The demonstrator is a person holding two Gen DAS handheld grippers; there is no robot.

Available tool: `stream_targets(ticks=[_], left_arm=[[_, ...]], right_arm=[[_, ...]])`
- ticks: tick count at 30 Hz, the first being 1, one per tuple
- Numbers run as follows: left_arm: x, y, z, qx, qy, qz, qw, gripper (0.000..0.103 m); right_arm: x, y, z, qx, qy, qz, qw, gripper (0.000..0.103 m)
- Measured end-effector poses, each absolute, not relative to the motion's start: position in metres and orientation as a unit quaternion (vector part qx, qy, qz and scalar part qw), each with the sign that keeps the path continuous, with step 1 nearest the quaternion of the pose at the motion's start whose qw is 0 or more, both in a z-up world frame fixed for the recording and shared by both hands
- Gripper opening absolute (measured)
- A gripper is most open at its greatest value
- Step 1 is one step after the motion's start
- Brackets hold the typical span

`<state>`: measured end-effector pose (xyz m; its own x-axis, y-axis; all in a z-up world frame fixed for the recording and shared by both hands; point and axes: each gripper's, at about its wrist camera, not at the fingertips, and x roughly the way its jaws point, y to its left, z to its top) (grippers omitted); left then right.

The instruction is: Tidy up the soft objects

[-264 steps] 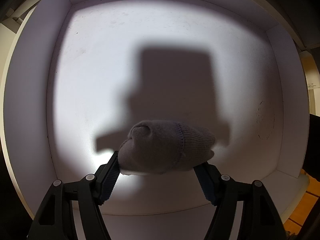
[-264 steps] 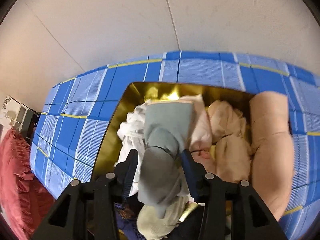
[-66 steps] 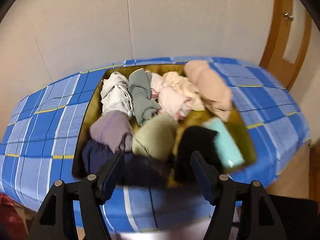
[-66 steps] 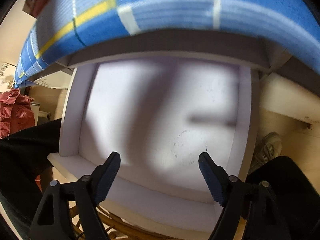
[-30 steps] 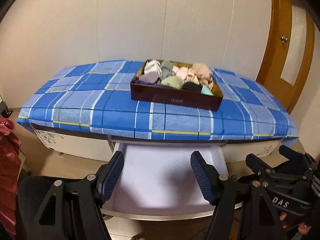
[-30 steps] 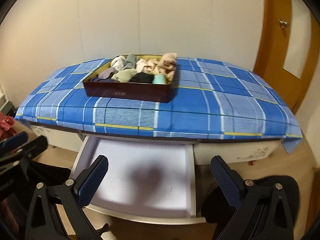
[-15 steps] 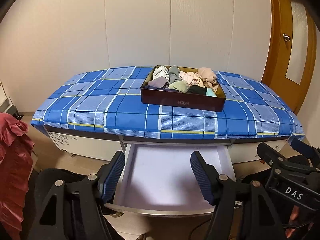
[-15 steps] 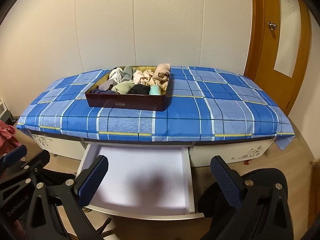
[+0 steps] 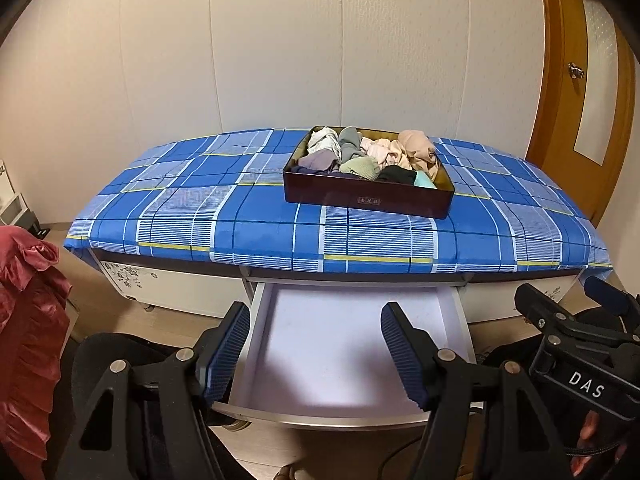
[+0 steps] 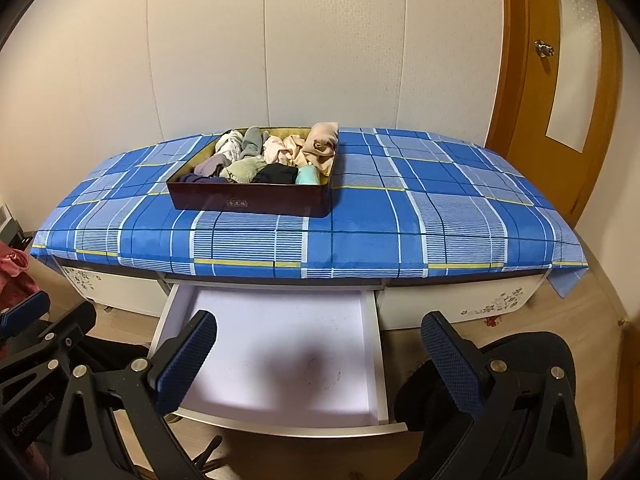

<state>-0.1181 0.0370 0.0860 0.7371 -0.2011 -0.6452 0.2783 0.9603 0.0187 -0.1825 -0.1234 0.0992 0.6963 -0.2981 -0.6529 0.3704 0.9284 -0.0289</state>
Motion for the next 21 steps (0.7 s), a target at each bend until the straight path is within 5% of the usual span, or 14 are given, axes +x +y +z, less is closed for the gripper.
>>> stream_targets(ticks=[21], left_arm=[[-0.1156,0.0372,0.0837,0.061,0.348,-0.126,0.927,0.069]], right_arm=[[-0.1795,-0.1207,0.0969,0.054,0.353,-0.178,0.917,0.103]])
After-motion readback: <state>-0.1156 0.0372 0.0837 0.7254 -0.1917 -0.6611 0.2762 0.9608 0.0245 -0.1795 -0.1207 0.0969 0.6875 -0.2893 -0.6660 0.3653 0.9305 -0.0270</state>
